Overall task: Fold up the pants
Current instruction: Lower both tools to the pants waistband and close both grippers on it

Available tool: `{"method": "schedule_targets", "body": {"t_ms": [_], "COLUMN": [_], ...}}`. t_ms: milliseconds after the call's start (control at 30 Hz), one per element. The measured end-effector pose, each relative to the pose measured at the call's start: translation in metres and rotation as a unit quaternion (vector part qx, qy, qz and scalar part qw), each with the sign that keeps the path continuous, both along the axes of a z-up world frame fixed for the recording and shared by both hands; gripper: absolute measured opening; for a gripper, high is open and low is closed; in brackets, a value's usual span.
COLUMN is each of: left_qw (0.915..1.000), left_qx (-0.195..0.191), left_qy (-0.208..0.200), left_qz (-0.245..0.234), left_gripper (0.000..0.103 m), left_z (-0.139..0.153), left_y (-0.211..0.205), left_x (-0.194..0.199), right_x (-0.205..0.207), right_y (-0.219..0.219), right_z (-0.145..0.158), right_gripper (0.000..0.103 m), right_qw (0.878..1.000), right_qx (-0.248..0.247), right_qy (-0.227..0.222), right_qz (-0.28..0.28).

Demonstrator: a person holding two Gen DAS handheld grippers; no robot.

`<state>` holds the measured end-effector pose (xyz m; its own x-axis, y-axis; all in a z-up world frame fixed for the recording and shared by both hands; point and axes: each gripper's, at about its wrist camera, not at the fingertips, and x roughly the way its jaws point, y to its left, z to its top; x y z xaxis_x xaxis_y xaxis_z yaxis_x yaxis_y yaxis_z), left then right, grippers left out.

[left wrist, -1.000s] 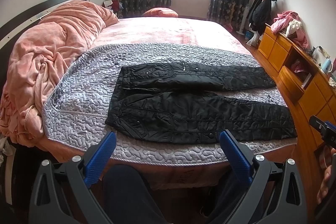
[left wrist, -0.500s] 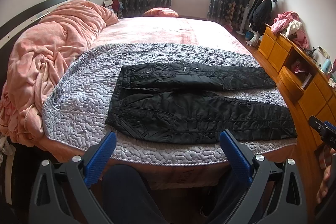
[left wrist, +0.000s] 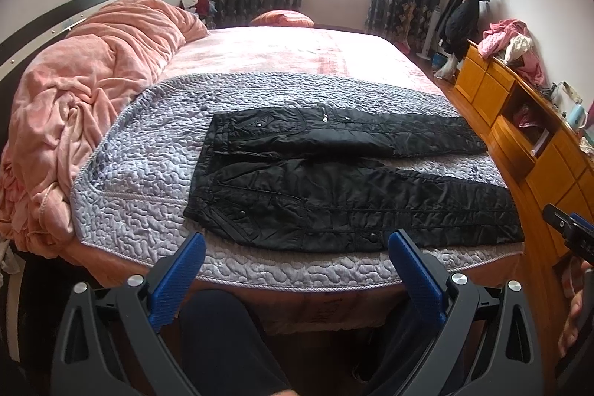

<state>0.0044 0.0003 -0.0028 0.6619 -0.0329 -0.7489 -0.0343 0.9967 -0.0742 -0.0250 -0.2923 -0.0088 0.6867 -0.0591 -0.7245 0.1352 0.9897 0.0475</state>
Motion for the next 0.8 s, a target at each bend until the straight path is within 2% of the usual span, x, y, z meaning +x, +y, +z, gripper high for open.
{"method": "schedule_targets", "body": {"t_ms": [67, 133, 233, 367, 433, 467, 500, 533, 567, 633, 667, 733, 767, 800], "left_qw": [0.9999, 0.9981, 0.9931, 0.9909, 0.9855, 0.9815, 0.9756, 0.9726, 0.9700, 0.9591, 0.9506, 0.9267, 0.9225, 0.9231], "left_qx": [0.003, 0.013, -0.003, -0.053, -0.058, -0.073, -0.101, -0.124, -0.145, -0.213, -0.249, -0.319, -0.323, -0.316], "left_qy": [0.011, 0.054, 0.111, 0.124, 0.156, 0.174, 0.192, 0.194, 0.191, 0.174, 0.169, 0.170, 0.172, 0.170], "left_qz": [-0.011, -0.027, -0.037, 0.002, 0.034, 0.035, 0.031, 0.032, 0.040, 0.067, 0.077, 0.104, 0.124, 0.139], "left_gripper": [0.099, 0.099, 0.098, 0.099, 0.099, 0.098, 0.090, 0.072, 0.067, 0.069, 0.070, 0.077, 0.081, 0.088], "left_z": [-0.011, -0.040, -0.089, -0.136, -0.167, -0.179, -0.193, -0.201, -0.207, -0.219, -0.226, -0.243, -0.250, -0.255], "left_y": [0.001, 0.004, 0.027, 0.078, 0.106, 0.117, 0.131, 0.142, 0.153, 0.180, 0.190, 0.207, 0.214, 0.219], "left_x": [0.007, 0.025, 0.047, 0.064, 0.079, 0.086, 0.096, 0.102, 0.107, 0.119, 0.124, 0.137, 0.143, 0.149], "right_x": [0.005, 0.015, 0.035, 0.062, 0.070, 0.074, 0.078, 0.082, 0.085, 0.091, 0.094, 0.097, 0.099, 0.100], "right_y": [0.000, -0.004, -0.017, -0.041, -0.050, -0.054, -0.060, -0.064, -0.068, -0.077, -0.081, -0.087, -0.092, -0.098], "right_z": [-0.005, -0.015, -0.043, -0.094, -0.115, -0.126, -0.138, -0.148, -0.156, -0.174, -0.181, -0.192, -0.197, -0.204], "right_gripper": [0.100, 0.100, 0.100, 0.100, 0.100, 0.100, 0.100, 0.100, 0.100, 0.100, 0.100, 0.100, 0.100, 0.100], "right_qw": [1.000, 1.000, 0.998, 0.990, 0.986, 0.983, 0.978, 0.975, 0.972, 0.966, 0.965, 0.964, 0.963, 0.960], "right_qx": [-0.005, 0.001, 0.041, 0.107, 0.137, 0.152, 0.172, 0.187, 0.199, 0.220, 0.221, 0.227, 0.232, 0.241], "right_qy": [-0.002, 0.003, 0.027, 0.072, 0.089, 0.096, 0.106, 0.114, 0.121, 0.133, 0.137, 0.140, 0.139, 0.140], "right_qz": [0.003, 0.015, 0.036, 0.049, 0.045, 0.044, 0.042, 0.039, 0.035, 0.024, 0.018, 0.016, 0.014, 0.013]}}
